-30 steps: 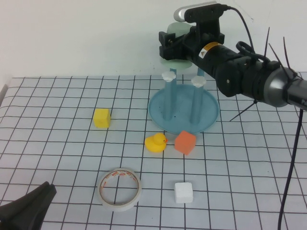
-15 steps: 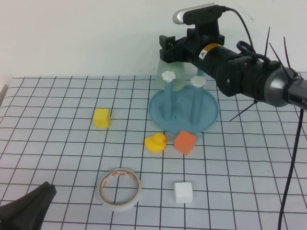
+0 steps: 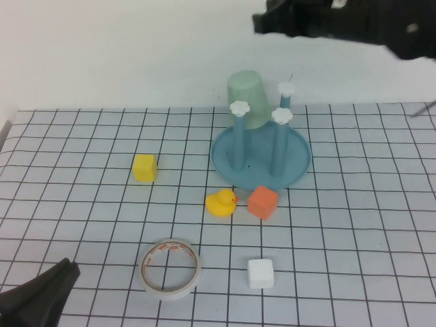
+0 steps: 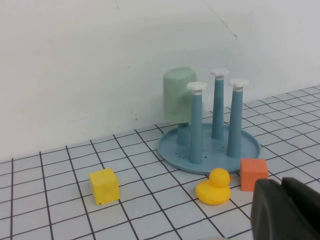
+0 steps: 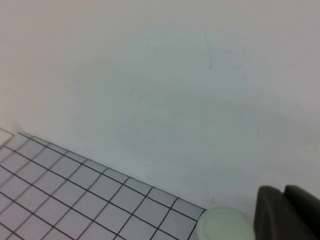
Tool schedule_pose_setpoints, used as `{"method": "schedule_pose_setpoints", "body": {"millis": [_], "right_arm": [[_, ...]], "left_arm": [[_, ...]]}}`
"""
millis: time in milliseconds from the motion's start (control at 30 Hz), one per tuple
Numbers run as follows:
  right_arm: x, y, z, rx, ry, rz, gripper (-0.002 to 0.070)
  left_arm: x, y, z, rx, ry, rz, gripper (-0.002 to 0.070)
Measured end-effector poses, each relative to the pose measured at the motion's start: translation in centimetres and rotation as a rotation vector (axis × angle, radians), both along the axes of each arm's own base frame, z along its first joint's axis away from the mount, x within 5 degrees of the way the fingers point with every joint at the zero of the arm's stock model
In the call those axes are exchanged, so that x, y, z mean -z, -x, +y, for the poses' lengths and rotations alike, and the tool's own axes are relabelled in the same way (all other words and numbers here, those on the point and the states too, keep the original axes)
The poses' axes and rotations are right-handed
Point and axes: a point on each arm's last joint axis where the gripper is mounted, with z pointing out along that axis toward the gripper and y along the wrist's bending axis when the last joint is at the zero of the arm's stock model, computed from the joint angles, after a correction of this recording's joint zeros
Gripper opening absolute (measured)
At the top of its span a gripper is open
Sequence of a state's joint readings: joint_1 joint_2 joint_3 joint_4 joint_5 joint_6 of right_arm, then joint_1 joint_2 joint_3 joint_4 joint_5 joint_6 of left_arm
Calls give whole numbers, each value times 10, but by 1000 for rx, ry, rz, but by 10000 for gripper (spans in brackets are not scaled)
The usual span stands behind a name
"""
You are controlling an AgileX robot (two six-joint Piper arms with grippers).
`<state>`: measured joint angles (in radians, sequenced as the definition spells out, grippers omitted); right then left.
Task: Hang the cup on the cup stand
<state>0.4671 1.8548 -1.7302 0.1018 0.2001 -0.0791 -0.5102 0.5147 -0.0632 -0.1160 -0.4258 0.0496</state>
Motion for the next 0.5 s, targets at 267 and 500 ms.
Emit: {"method": "schedule_pose_setpoints", "body": {"millis": [267, 500], "right_arm": [[-35, 104, -53, 21, -100, -94, 0], [-36, 220, -109, 3, -115, -203, -1]], "left_arm": [[0, 0, 0, 0, 0, 0, -1], [0, 0, 0, 0, 0, 0, -1]]}}
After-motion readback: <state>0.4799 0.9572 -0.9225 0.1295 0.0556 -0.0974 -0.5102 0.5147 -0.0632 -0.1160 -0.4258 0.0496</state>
